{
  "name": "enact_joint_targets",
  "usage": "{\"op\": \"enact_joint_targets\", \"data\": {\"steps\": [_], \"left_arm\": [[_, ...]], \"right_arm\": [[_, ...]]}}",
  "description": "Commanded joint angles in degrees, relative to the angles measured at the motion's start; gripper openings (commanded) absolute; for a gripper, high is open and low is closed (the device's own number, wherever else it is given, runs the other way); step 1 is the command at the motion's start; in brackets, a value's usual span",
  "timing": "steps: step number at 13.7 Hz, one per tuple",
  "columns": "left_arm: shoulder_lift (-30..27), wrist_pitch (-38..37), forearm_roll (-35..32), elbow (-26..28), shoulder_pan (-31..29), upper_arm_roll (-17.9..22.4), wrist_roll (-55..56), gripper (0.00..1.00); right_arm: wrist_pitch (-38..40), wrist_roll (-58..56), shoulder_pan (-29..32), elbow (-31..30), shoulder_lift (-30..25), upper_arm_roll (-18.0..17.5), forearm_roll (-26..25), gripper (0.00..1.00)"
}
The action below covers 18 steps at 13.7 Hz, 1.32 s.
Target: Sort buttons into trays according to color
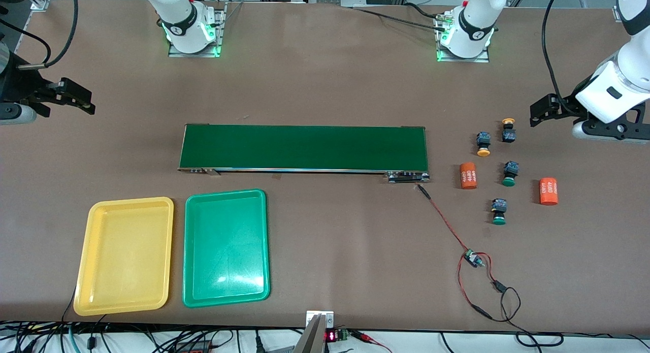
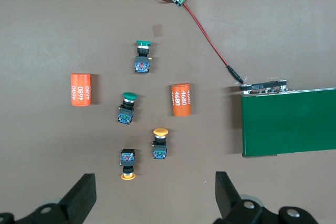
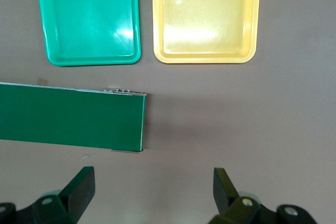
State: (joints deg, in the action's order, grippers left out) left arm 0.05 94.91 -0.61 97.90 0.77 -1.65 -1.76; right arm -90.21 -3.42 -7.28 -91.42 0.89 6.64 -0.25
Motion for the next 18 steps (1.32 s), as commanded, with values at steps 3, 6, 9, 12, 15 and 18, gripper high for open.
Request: {"op": "enact_joint_targets", "data": {"steps": [3, 6, 9, 12, 15, 18], "left_arm": [[1.1, -1.8, 0.0, -2.5, 0.1, 0.0, -1.2, 1.00], [1.4, -2.3, 0.0, -2.7, 0.1, 0.0, -1.2, 1.00], [2.3, -3.4, 0.0, -2.7, 0.1, -0.8, -1.1, 1.00], [3.7, -6.8, 0.8, -3.1, -0.2, -0.9, -1.4, 1.00], [6.9, -8.3, 0.0, -6.6, 0.1, -0.9, -1.2, 1.00], [10.2, -9.4, -0.1, -9.0, 0.0, -0.9, -1.4, 1.00]], "right_arm": [[-0.2, -0.4, 0.1, 0.2, -0.4, -0.1, 0.2, 1.00], [-0.2, -0.6, 0.1, 0.2, -0.4, -0.1, 0.0, 1.00], [-0.2, -0.5, 0.1, 0.2, -0.4, -0.1, 0.0, 1.00], [-0.1, -0.6, 0.1, 0.3, -0.4, -0.1, 0.1, 1.00], [0.0, -0.6, -0.1, 1.0, -0.4, -0.2, 0.0, 1.00], [-0.1, -0.7, 0.0, 1.0, -0.3, -0.2, -0.1, 1.00]]}}
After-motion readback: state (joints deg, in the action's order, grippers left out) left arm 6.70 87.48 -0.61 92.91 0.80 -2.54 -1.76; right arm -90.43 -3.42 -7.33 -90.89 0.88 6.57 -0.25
